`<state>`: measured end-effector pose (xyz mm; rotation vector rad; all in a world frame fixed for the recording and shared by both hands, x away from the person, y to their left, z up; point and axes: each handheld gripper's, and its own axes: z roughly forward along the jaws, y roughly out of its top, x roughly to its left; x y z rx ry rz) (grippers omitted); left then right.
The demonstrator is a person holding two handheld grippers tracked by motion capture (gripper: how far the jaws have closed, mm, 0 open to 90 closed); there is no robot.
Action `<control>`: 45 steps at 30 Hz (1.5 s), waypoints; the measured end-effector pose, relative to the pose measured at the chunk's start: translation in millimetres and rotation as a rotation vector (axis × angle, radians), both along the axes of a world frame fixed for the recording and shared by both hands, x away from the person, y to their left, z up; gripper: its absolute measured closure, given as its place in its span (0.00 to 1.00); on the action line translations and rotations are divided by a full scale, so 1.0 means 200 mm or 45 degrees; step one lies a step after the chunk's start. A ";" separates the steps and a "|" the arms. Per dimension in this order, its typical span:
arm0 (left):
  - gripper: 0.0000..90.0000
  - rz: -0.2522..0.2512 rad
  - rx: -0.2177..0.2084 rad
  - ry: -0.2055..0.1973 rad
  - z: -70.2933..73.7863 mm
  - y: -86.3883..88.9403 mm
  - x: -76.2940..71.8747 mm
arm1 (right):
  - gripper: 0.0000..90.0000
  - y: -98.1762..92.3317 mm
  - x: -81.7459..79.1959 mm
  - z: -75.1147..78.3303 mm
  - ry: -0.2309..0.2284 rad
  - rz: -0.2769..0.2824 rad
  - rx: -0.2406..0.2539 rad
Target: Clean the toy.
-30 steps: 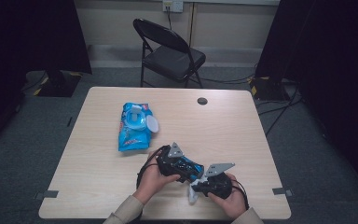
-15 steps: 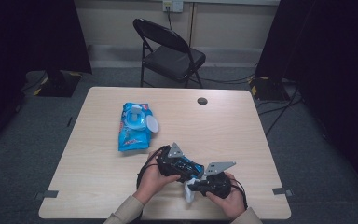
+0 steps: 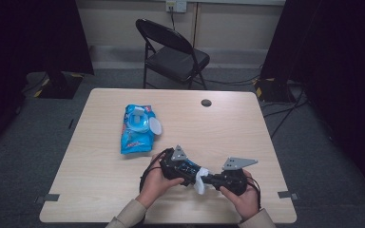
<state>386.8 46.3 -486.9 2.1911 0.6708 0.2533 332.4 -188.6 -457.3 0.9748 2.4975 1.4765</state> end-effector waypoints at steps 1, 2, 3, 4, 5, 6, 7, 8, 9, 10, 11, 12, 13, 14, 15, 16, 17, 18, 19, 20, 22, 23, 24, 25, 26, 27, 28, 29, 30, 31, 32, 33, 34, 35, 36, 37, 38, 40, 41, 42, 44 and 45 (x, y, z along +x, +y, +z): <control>0.11 0.000 0.002 0.000 0.00 0.00 0.00 | 0.97 -0.01 0.01 0.00 -0.009 -0.018 -0.010; 0.11 0.000 0.003 0.002 0.00 0.00 0.00 | 0.97 -0.03 0.02 -0.01 -0.028 -0.058 -0.048; 0.11 -0.001 0.002 0.001 0.00 0.00 0.00 | 0.97 -0.03 0.02 -0.01 -0.028 -0.058 -0.048; 0.11 -0.001 0.003 0.001 0.00 0.00 0.00 | 0.97 -0.03 0.02 -0.01 -0.033 -0.078 -0.059; 0.11 -0.001 0.003 0.001 0.00 0.00 0.00 | 0.97 -0.04 0.03 -0.02 -0.032 -0.093 -0.061; 0.11 -0.001 0.003 0.001 0.00 0.00 0.00 | 0.97 -0.05 0.05 -0.04 -0.035 -0.128 -0.093; 0.11 -0.002 0.003 0.001 0.00 0.00 0.00 | 0.97 -0.05 0.05 -0.04 -0.035 -0.128 -0.093; 0.11 -0.001 0.002 0.002 0.00 0.00 0.00 | 0.97 -0.07 0.07 -0.06 -0.015 -0.144 -0.110; 0.11 -0.002 0.002 0.002 0.00 0.00 0.00 | 0.97 -0.07 0.07 -0.07 -0.014 -0.151 -0.112; 0.11 -0.001 0.001 0.003 0.00 0.00 0.00 | 0.97 -0.08 0.08 -0.08 -0.010 -0.162 -0.122; 0.11 -0.001 0.001 0.003 0.00 0.00 0.00 | 0.97 -0.08 0.08 -0.08 -0.010 -0.162 -0.122; 0.11 -0.001 0.003 0.004 0.00 0.00 0.00 | 0.97 -0.09 0.09 -0.09 -0.009 -0.177 -0.137; 0.11 -0.001 0.003 0.005 0.00 0.00 0.00 | 0.97 -0.09 0.10 -0.10 -0.005 -0.194 -0.154; 0.11 -0.001 0.003 0.006 0.00 0.00 0.00 | 0.97 -0.09 0.11 -0.12 -0.005 -0.202 -0.169; 0.11 -0.001 0.003 0.006 0.00 0.00 0.00 | 0.97 -0.09 0.11 -0.12 -0.005 -0.202 -0.169; 0.11 -0.001 0.004 0.006 0.00 0.00 0.00 | 0.97 -0.09 0.11 -0.14 0.001 -0.209 -0.199; 0.11 -0.001 0.004 0.006 0.00 0.00 0.00 | 0.97 -0.09 0.11 -0.14 0.001 -0.209 -0.199; 0.11 0.000 0.002 0.005 0.00 0.00 0.00 | 0.97 -0.08 0.12 -0.16 0.006 -0.208 -0.220; 0.11 -0.001 0.002 0.004 0.00 0.00 0.00 | 0.97 -0.07 0.12 -0.17 0.005 -0.204 -0.224; 0.11 -0.001 0.002 0.004 0.00 0.00 0.00 | 0.97 -0.07 0.12 -0.17 0.005 -0.204 -0.224; 0.11 0.000 0.002 0.004 0.00 0.00 0.00 | 0.97 -0.06 0.13 -0.18 0.000 -0.196 -0.240; 0.11 -0.002 0.005 0.005 0.00 0.00 0.00 | 0.97 -0.05 0.13 -0.19 0.000 -0.196 -0.238; 0.11 -0.002 0.006 0.005 0.00 0.00 0.00 | 0.97 -0.04 0.13 -0.20 -0.008 -0.190 -0.247; 0.11 -0.002 0.006 0.005 0.00 0.00 0.00 | 0.97 -0.04 0.13 -0.20 -0.008 -0.190 -0.247; 0.11 -0.001 0.004 0.004 0.00 0.00 0.00 | 0.97 -0.03 0.13 -0.20 -0.007 -0.185 -0.241; 0.11 0.000 0.005 0.006 0.00 0.00 0.00 | 0.97 -0.03 0.13 -0.21 -0.007 -0.182 -0.238; 0.11 0.000 0.005 0.006 0.00 0.00 0.00 | 0.97 -0.03 0.13 -0.21 -0.011 -0.177 -0.236; 0.11 0.000 0.005 0.006 0.00 0.00 0.00 | 0.97 -0.03 0.13 -0.21 -0.011 -0.177 -0.236; 0.11 0.001 0.007 0.006 0.00 -0.01 0.00 | 0.97 -0.03 0.13 -0.21 -0.008 -0.174 -0.235; 0.10 0.001 0.008 0.006 0.00 -0.01 0.00 | 0.97 -0.03 0.13 -0.21 -0.004 -0.171 -0.235; 0.10 0.000 0.009 0.007 0.00 -0.01 0.00 | 0.97 -0.03 0.13 -0.21 -0.008 -0.164 -0.249; 0.10 0.001 0.009 0.007 0.00 -0.01 0.00 | 0.97 -0.02 0.13 -0.21 -0.015 -0.158 -0.262; 0.10 0.000 0.011 0.006 0.00 -0.01 0.00 | 0.97 -0.02 0.13 -0.21 -0.019 -0.152 -0.272; 0.10 -0.001 0.009 0.006 0.00 0.00 0.00 | 0.97 -0.02 0.13 -0.20 -0.022 -0.146 -0.279; 0.10 0.000 0.009 0.005 0.00 0.00 0.00 | 0.97 -0.01 0.13 -0.20 -0.024 -0.136 -0.282; 0.10 -0.001 0.008 0.004 0.00 0.00 0.00 | 0.97 -0.02 0.12 -0.20 -0.022 -0.130 -0.280; 0.10 -0.001 0.008 0.004 0.00 0.00 0.00 | 0.97 -0.02 0.12 -0.20 -0.019 -0.129 -0.277; 0.10 -0.002 0.006 0.002 0.00 0.00 0.00 | 0.97 -0.02 0.12 -0.21 -0.013 -0.124 -0.269; 0.10 -0.002 0.007 0.002 0.00 0.00 0.00 | 0.97 -0.02 0.12 -0.21 -0.012 -0.120 -0.269; 0.10 -0.001 0.007 0.002 0.00 0.00 0.00 | 0.97 -0.02 0.12 -0.20 -0.008 -0.117 -0.269; 0.10 -0.001 0.006 0.003 0.00 0.00 0.00 | 0.97 -0.02 0.11 -0.21 -0.002 -0.111 -0.262; 0.10 -0.001 0.007 0.003 0.00 0.00 0.00 | 0.97 -0.02 0.11 -0.20 -0.002 -0.105 -0.264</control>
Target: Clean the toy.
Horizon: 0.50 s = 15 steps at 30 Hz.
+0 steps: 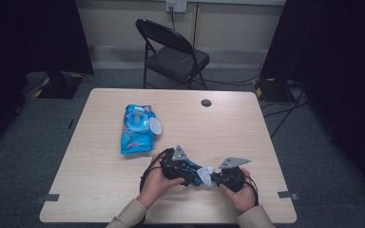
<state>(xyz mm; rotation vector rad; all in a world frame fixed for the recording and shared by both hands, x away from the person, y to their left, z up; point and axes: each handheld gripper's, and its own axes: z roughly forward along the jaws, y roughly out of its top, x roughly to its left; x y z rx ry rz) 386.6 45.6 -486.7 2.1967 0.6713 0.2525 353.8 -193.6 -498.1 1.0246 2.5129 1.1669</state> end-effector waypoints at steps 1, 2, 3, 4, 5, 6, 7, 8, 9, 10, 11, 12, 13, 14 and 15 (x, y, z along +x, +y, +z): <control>0.10 0.001 -0.006 -0.003 0.00 0.00 0.00 | 0.97 0.00 -0.01 0.00 -0.002 0.005 0.000; 0.10 0.004 -0.007 -0.001 0.00 0.00 0.00 | 0.97 0.00 -0.01 0.00 0.002 0.009 -0.004; 0.10 0.003 -0.008 -0.001 0.00 0.00 0.00 | 0.97 0.00 -0.02 0.00 0.004 0.016 -0.004; 0.10 0.003 -0.009 -0.002 0.00 0.00 0.00 | 0.97 0.00 -0.03 0.00 0.006 0.021 -0.005; 0.10 0.003 -0.009 -0.003 0.00 0.00 0.00 | 0.97 0.00 -0.03 0.00 0.006 0.025 -0.005; 0.10 0.002 -0.009 -0.005 0.00 0.00 0.00 | 0.97 0.00 -0.04 0.00 0.007 0.029 -0.006; 0.10 0.003 -0.009 -0.003 0.00 0.00 0.00 | 0.97 0.00 -0.04 0.01 0.011 0.030 -0.005; 0.10 0.003 -0.007 -0.003 0.00 0.00 0.00 | 0.97 0.00 -0.05 0.01 0.013 0.030 -0.008; 0.10 0.003 -0.006 -0.004 0.00 0.00 0.00 | 0.97 0.00 -0.05 0.01 0.017 0.033 -0.006; 0.10 0.003 -0.006 -0.002 0.00 0.00 0.00 | 0.97 0.00 -0.06 0.01 0.023 0.036 -0.003; 0.10 0.002 -0.008 -0.003 0.00 0.00 0.00 | 0.97 0.00 -0.06 0.01 0.028 0.037 -0.001; 0.10 0.003 -0.005 -0.002 0.00 0.00 0.00 | 0.97 0.00 -0.06 0.01 0.030 0.041 -0.005; 0.10 0.003 -0.008 -0.003 0.00 0.00 0.00 | 0.97 0.00 -0.07 0.01 0.034 0.042 -0.001; 0.10 0.003 -0.006 -0.002 0.00 0.00 0.00 | 0.97 0.00 -0.07 0.01 0.040 0.042 0.001; 0.10 0.003 -0.008 -0.003 0.00 0.00 0.00 | 0.97 0.00 -0.08 0.01 0.048 0.053 0.001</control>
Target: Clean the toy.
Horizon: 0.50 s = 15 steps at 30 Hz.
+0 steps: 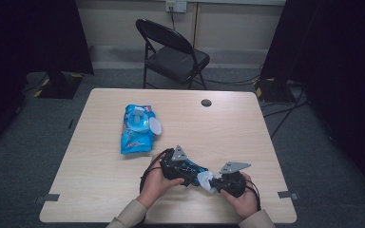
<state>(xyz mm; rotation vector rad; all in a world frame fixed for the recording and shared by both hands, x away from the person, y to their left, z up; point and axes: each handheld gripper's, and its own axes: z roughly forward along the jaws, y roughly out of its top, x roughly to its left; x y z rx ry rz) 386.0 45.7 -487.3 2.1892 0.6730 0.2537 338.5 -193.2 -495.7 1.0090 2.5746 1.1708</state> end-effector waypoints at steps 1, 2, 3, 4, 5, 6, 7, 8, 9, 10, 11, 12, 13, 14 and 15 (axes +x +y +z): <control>0.10 0.000 0.000 0.000 0.00 0.00 0.00 | 0.97 0.00 -0.01 0.00 0.001 0.005 -0.002; 0.10 0.000 0.000 -0.001 0.00 0.00 0.00 | 0.97 0.01 -0.01 0.00 0.001 0.010 -0.003; 0.10 -0.001 -0.002 -0.003 0.00 0.00 0.00 | 0.97 0.01 -0.01 0.00 0.000 0.014 -0.003; 0.10 0.000 0.000 -0.001 0.00 0.00 0.00 | 0.97 0.01 -0.02 0.00 0.001 0.012 -0.003; 0.10 0.001 0.003 0.001 0.00 0.00 0.00 | 0.97 0.01 -0.02 0.00 0.009 0.011 0.002; 0.10 0.001 0.003 0.001 0.00 0.00 0.00 | 0.97 0.01 -0.02 0.00 0.014 0.014 0.006; 0.10 0.000 0.000 0.000 0.00 0.00 0.00 | 0.97 0.01 -0.02 0.00 0.020 0.018 0.008; 0.10 0.000 0.000 0.000 0.00 0.00 0.00 | 0.97 0.01 -0.02 0.00 0.026 0.026 0.014; 0.10 -0.001 -0.003 -0.002 0.00 0.00 0.00 | 0.97 0.02 -0.02 0.00 0.030 0.033 0.016; 0.10 -0.001 -0.003 -0.003 0.00 0.00 0.00 | 0.97 0.02 -0.03 0.00 0.034 0.045 0.019; 0.10 -0.001 -0.003 -0.002 0.00 0.00 0.00 | 0.97 0.03 -0.03 0.00 0.037 0.057 0.021; 0.10 -0.001 -0.001 -0.002 0.00 0.00 0.00 | 0.97 0.03 -0.04 0.00 0.035 0.060 0.022; 0.10 -0.001 -0.001 -0.003 0.00 0.00 0.00 | 0.97 0.04 -0.04 0.00 0.038 0.062 0.023; 0.10 0.001 -0.002 -0.003 0.00 0.00 0.00 | 0.97 0.05 -0.04 0.00 0.037 0.070 0.029; 0.10 0.001 -0.002 -0.003 0.00 0.00 0.00 | 0.97 0.06 -0.04 0.00 0.040 0.077 0.032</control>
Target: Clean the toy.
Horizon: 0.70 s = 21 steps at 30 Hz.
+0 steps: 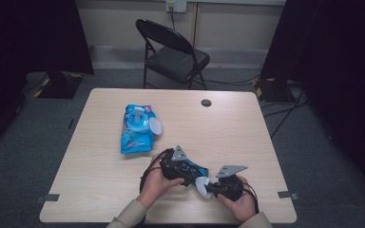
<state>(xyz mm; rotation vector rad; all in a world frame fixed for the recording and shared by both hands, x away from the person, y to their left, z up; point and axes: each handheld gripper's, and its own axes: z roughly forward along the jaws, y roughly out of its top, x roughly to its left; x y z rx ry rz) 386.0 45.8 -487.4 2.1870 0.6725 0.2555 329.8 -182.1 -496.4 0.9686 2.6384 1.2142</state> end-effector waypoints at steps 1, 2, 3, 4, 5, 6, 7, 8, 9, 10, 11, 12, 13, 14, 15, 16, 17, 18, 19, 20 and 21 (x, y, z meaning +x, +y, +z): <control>0.10 0.000 0.000 0.000 0.00 0.00 0.00 | 0.97 0.01 0.00 0.00 0.004 0.009 -0.001; 0.10 0.000 0.000 0.000 0.00 0.00 0.00 | 0.97 0.01 0.00 0.00 0.011 0.021 0.005; 0.10 0.000 0.001 0.000 0.00 0.00 0.00 | 0.97 0.02 -0.01 0.00 0.015 0.034 0.008; 0.10 0.000 0.000 0.000 0.00 0.00 0.00 | 0.97 0.03 -0.01 0.00 0.013 0.038 0.005; 0.10 0.000 0.000 -0.001 0.00 0.00 0.00 | 0.97 0.03 -0.01 0.00 0.015 0.043 0.004; 0.10 0.001 0.000 -0.001 0.00 0.00 0.00 | 0.97 0.03 -0.01 0.00 0.022 0.053 0.010; 0.10 0.001 -0.004 -0.002 0.00 0.00 0.00 | 0.97 0.03 -0.01 0.00 0.023 0.055 0.014; 0.10 0.002 -0.005 -0.001 0.00 0.00 0.00 | 0.97 0.03 -0.01 0.00 0.033 0.067 0.022; 0.10 0.001 -0.003 -0.001 0.00 0.00 0.00 | 0.97 0.02 -0.01 0.01 0.043 0.083 0.038; 0.10 0.000 0.001 0.000 0.00 0.00 0.00 | 0.97 0.02 -0.01 0.01 0.046 0.089 0.040; 0.10 0.000 0.001 0.001 0.00 0.00 0.00 | 0.97 0.02 -0.01 0.03 0.050 0.100 0.032; 0.10 0.000 0.000 -0.001 0.00 0.00 0.00 | 0.97 0.01 -0.01 0.04 0.040 0.104 0.029; 0.10 0.000 0.000 0.000 0.00 0.00 0.00 | 0.97 0.00 -0.01 0.06 0.039 0.106 0.040; 0.10 0.002 -0.005 0.000 0.00 0.00 0.00 | 0.97 -0.01 -0.01 0.07 0.027 0.102 0.039; 0.10 0.003 -0.007 -0.001 0.00 0.00 0.00 | 0.97 -0.01 -0.01 0.09 0.016 0.094 0.033; 0.10 0.003 -0.007 -0.002 0.00 0.00 0.00 | 0.97 -0.03 -0.01 0.10 0.011 0.081 0.046; 0.10 0.003 -0.007 -0.002 0.00 0.00 0.00 | 0.96 -0.04 -0.01 0.11 0.007 0.059 0.056; 0.10 0.003 -0.007 -0.002 0.00 0.00 0.00 | 0.96 -0.05 0.00 0.11 -0.003 0.037 0.053; 0.10 0.002 -0.006 -0.002 0.00 0.00 0.00 | 0.96 -0.07 0.00 0.12 -0.017 0.014 0.041; 0.10 0.001 -0.006 -0.002 0.00 0.00 0.00 | 0.96 -0.08 0.00 0.13 -0.021 -0.006 0.048; 0.10 0.002 -0.006 -0.002 0.00 0.00 0.00 | 0.95 -0.10 0.01 0.13 -0.024 -0.028 0.053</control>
